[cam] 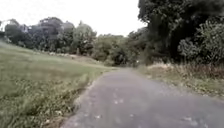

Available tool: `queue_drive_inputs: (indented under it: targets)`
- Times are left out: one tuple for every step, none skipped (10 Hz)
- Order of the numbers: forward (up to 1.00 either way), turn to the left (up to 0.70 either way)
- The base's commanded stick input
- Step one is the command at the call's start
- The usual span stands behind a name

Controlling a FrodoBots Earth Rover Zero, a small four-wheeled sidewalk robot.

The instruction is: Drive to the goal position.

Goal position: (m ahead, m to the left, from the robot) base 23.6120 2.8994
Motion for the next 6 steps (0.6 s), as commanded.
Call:
queue_drive_inputs:
  targets:
    - [1.00,0.00]
    - [1.00,0.00]
    - [1.00,0.00]
    - [1.00,-0.07]
    - [1.00,-0.18]
    - [1.00,-0.20]
